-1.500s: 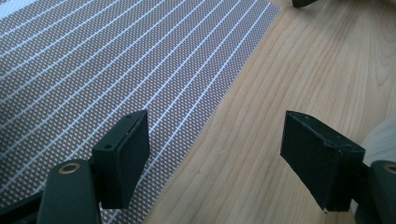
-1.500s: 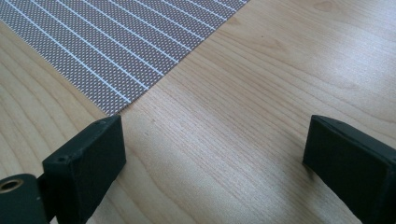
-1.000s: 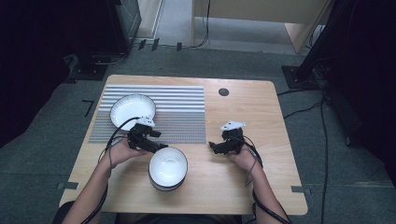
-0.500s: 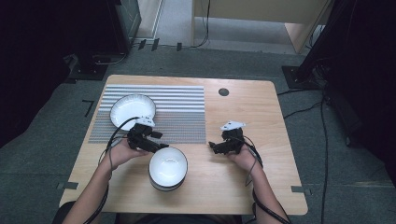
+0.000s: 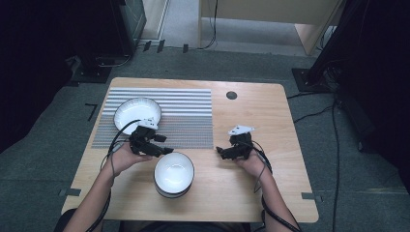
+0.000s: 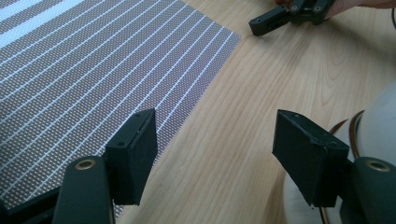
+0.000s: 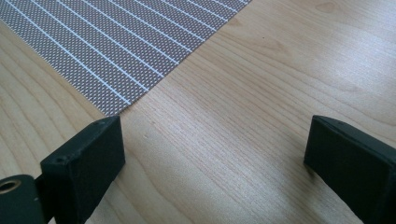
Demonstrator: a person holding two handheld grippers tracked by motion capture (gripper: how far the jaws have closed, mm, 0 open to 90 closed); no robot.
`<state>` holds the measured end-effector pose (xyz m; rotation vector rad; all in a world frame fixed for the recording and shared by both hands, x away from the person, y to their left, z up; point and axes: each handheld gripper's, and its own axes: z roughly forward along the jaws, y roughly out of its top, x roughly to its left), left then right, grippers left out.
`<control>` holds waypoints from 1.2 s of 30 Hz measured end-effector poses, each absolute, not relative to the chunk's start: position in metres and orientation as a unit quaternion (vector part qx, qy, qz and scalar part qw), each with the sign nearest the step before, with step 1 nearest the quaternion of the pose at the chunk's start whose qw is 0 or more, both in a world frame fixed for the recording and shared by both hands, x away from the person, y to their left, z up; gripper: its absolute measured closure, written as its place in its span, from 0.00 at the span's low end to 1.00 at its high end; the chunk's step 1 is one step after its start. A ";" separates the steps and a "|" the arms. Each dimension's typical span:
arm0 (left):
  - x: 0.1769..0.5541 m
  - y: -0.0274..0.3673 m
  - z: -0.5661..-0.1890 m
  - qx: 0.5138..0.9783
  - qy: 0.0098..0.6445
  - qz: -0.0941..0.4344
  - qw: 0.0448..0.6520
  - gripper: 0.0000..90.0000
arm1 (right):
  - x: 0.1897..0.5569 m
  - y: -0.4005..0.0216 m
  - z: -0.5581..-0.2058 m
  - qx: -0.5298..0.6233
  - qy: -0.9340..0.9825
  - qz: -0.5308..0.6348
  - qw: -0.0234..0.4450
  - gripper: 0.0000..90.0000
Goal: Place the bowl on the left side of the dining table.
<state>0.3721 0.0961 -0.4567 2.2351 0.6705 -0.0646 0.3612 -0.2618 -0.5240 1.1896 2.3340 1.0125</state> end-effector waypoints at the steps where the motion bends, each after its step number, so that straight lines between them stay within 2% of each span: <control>1: 0.372 0.097 -0.456 0.880 0.263 -0.025 0.393 0.37 | 0.361 -0.262 -0.524 0.418 0.820 0.356 0.166 0.05; 6: 0.370 0.099 -0.450 0.877 0.259 -0.029 0.403 0.41 | 0.362 -0.262 -0.524 0.416 0.821 0.355 0.166 0.05; 36: 0.358 0.103 -0.420 0.867 0.253 -0.034 0.429 0.38 | 0.363 -0.262 -0.524 0.418 0.819 0.355 0.166 0.05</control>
